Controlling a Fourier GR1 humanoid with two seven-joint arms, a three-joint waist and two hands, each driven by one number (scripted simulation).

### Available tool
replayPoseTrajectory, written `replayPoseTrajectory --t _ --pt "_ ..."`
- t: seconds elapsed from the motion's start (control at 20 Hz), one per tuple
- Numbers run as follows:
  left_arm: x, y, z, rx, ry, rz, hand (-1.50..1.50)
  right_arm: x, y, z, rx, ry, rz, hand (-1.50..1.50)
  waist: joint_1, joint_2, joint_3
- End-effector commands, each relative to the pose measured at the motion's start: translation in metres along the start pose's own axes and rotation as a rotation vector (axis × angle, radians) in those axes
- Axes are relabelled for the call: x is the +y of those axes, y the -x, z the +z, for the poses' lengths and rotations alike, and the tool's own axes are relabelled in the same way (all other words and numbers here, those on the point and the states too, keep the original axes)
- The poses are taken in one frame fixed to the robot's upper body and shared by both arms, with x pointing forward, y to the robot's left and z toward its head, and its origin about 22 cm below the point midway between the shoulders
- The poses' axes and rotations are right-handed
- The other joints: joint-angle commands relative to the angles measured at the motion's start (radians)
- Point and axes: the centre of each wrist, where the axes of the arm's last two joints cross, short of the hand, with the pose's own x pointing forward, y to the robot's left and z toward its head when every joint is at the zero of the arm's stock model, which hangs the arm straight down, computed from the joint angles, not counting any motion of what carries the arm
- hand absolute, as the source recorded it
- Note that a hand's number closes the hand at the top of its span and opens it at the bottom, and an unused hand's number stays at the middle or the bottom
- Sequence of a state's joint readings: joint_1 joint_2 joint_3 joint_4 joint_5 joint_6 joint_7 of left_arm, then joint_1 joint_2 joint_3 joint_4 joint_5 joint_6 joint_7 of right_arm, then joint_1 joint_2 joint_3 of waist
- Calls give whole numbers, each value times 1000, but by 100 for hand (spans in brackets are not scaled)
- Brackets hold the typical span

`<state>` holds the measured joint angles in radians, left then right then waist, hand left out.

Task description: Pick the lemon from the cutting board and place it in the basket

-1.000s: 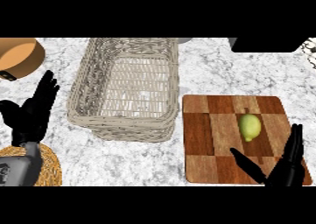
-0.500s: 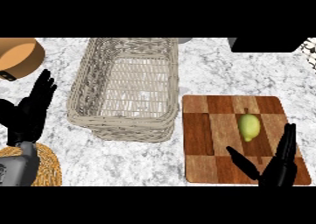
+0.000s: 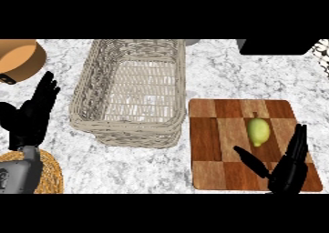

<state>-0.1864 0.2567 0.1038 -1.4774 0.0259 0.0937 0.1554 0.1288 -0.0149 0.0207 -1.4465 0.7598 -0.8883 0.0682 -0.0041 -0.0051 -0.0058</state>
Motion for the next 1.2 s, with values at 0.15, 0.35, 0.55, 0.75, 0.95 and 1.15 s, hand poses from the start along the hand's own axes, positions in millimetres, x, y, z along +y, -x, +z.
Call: replayPoseTrajectory --t 0.15,0.35,0.55,0.75,0.95,1.15 --pt "9 -1 -3 31 -1 8 0 27 3 -15 8 -10 20 -150 5 5 6" --pt "-4 4 10 1 0 6 0 24 14 -21 2 -32 37 -150 6 5 6" --pt "0 7 17 2 -7 -19 0 11 12 -17 14 -36 54 -150 4 4 6" --pt "2 -3 -2 -8 -12 -6 0 40 2 -38 34 -69 60 -150 6 5 6" --pt "1 5 2 1 -1 -8 0 52 16 -27 28 -114 76 -150 7 6 6" --pt "-2 -6 8 -4 15 4 0 57 13 -49 -35 -213 127 150 15 6 6"
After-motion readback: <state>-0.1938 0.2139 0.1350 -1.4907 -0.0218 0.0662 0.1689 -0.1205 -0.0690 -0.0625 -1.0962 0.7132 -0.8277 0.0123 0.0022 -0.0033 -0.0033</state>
